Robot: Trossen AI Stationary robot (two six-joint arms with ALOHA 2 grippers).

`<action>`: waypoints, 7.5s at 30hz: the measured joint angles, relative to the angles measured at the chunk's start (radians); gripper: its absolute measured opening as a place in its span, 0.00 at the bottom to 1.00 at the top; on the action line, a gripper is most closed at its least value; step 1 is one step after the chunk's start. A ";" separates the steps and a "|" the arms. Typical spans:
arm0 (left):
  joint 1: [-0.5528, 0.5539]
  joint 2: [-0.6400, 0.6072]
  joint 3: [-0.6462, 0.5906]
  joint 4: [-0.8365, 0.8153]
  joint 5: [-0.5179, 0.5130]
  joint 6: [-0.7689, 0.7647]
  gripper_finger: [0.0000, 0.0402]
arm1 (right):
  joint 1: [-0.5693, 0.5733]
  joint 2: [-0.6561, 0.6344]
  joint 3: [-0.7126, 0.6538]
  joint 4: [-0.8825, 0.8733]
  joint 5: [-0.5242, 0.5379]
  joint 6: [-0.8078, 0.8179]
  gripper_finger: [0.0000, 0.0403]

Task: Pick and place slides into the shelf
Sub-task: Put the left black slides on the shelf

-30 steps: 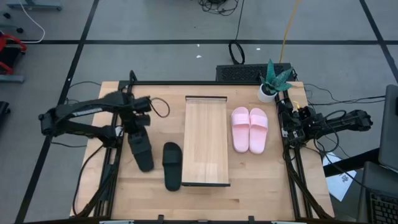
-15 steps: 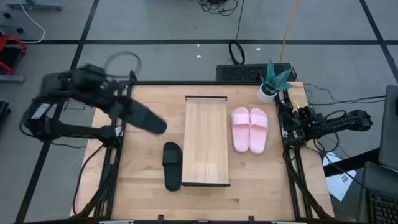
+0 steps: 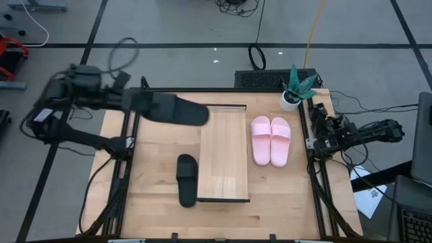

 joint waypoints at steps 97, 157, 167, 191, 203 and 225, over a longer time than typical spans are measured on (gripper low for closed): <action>-0.682 0.491 -0.617 1.109 -0.621 -0.434 0.00 | 0.000 -0.057 0.000 -0.045 0.260 -0.084 0.44; -0.659 0.476 -0.616 0.979 -0.531 -0.603 0.00 | 0.000 -0.057 0.000 -0.045 0.259 -0.084 0.44; -0.659 0.476 -0.616 0.928 -0.506 -0.667 0.00 | 0.000 -0.057 0.000 -0.045 0.260 -0.084 0.44; -0.659 0.476 -0.616 0.919 -0.469 -0.691 0.12 | 0.000 -0.057 0.000 -0.045 0.260 -0.085 0.44; -0.660 0.476 -0.617 0.919 -0.470 -0.684 0.26 | 0.000 -0.057 0.000 -0.044 0.260 -0.084 0.44; -0.700 0.370 -0.617 0.877 -0.550 -0.643 0.30 | 0.000 -0.057 0.000 -0.044 0.259 -0.085 0.44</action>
